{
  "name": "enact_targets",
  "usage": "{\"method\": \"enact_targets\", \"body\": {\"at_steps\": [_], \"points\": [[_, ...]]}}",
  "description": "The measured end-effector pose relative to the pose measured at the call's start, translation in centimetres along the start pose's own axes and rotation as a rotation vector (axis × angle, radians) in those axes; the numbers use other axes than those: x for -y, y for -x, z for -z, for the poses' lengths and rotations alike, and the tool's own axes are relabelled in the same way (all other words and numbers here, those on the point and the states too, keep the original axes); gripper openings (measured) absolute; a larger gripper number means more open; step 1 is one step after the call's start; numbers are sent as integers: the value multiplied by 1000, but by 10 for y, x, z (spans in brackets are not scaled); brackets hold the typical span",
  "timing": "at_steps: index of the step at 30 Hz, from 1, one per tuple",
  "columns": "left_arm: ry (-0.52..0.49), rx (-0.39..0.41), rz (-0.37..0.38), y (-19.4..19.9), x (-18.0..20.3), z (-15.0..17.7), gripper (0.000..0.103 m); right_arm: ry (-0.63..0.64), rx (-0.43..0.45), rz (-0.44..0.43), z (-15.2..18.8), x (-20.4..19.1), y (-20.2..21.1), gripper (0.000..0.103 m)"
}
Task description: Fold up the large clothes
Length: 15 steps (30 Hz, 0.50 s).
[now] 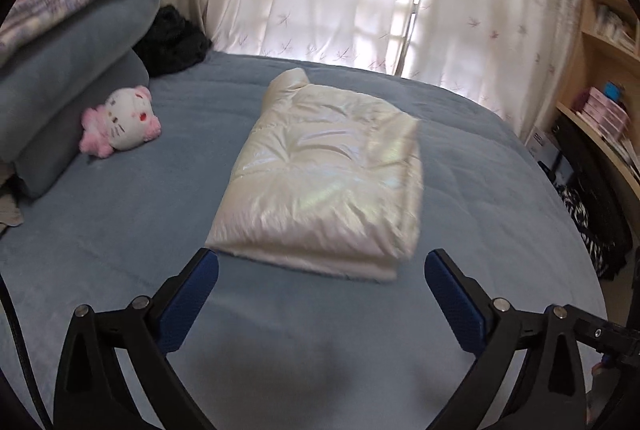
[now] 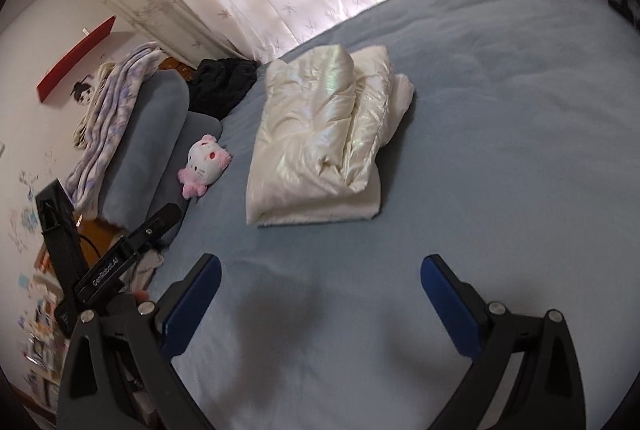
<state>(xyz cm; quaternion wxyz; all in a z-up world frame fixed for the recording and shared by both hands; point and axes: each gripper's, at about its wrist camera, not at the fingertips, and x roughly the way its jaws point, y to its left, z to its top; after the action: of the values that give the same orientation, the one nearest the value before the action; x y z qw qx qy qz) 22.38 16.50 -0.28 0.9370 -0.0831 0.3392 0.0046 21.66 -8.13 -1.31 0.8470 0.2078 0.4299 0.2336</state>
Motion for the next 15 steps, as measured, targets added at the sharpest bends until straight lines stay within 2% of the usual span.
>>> {"method": "enact_targets", "body": {"at_steps": [2,9,15], "points": [[-17,9,-8,26,14,12,102,29,20,36,8,-19,19,100],[-76,53,-52,90,58,50,102,90,83,117,40,-36,85,100],[-65,19,-45,129,83,79,102,136,103,191,58,-45,126,100]]}}
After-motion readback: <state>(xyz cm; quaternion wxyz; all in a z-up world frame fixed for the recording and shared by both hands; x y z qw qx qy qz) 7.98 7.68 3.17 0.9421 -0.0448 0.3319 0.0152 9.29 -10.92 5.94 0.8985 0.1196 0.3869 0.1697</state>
